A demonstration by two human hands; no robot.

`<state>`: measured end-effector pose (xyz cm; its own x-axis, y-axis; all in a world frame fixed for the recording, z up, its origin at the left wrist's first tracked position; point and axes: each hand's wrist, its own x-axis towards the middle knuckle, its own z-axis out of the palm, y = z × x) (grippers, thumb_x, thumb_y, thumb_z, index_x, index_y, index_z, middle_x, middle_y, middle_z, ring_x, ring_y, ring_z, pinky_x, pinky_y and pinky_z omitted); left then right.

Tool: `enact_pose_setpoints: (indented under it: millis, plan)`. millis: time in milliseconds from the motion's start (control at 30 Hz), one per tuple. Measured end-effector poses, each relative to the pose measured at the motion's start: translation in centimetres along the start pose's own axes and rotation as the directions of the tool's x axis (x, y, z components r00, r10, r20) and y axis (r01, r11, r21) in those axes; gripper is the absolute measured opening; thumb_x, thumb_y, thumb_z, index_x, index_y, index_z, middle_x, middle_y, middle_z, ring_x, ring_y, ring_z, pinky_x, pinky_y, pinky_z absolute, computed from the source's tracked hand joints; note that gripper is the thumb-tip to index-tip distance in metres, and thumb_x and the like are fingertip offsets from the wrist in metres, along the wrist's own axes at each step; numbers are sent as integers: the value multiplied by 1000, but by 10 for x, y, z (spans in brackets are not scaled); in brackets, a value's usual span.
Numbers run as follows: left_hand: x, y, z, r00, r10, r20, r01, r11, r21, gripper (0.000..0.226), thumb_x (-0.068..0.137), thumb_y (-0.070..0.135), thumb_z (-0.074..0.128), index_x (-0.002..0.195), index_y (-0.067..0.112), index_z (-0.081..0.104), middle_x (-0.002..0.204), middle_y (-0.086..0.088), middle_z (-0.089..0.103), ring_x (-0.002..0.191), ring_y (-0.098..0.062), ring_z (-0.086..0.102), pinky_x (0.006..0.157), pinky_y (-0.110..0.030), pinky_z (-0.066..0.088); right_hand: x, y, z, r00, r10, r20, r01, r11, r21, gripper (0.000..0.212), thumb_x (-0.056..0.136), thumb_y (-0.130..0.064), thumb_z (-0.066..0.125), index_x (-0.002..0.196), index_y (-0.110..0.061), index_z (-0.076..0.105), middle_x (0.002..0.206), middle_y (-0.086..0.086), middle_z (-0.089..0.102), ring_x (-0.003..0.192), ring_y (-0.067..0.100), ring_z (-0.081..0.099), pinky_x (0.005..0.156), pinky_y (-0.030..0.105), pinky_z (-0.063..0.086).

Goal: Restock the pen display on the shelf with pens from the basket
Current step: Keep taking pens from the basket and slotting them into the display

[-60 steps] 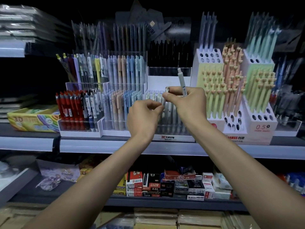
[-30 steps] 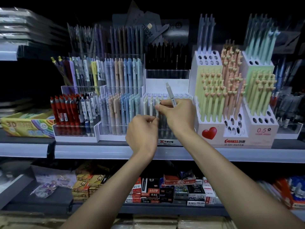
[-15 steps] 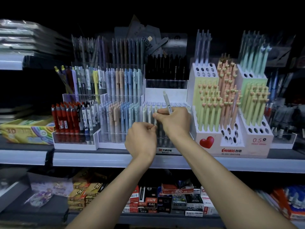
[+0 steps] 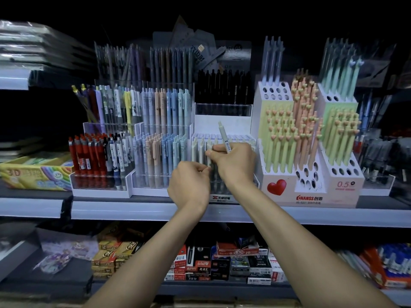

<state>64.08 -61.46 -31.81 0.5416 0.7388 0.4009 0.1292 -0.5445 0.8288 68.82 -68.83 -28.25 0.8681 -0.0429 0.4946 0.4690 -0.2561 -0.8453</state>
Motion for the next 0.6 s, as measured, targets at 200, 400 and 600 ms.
enact_pose_setpoints:
  millis: [200,400,600]
  plan:
    - [0,1,0,1000,-12,10,12,1000,0,12,91,38,74,86,31,82,77,2,76,82,-27,72,65,-31,49,2,-2,0,999,42,13,-42,999,-15,16,77,-27,89,73,-24,74,70,-8,72,68,11,69,58,22,49]
    - [-1,2,0,1000,-6,6,6,1000,6,13,92,38,74,85,30,82,76,1,75,81,-28,71,63,-30,44,4,-3,2,996,83,-22,-84,996,-26,17,75,-29,89,77,-17,78,72,-3,73,69,18,71,61,28,55]
    - [-5,-4,5,1000,-1,7,2,1000,-25,20,93,38,73,77,28,79,67,3,70,72,-25,67,61,-31,46,4,-1,6,992,122,-20,-122,992,8,20,72,-27,92,72,-16,76,71,-1,74,68,22,72,66,39,62]
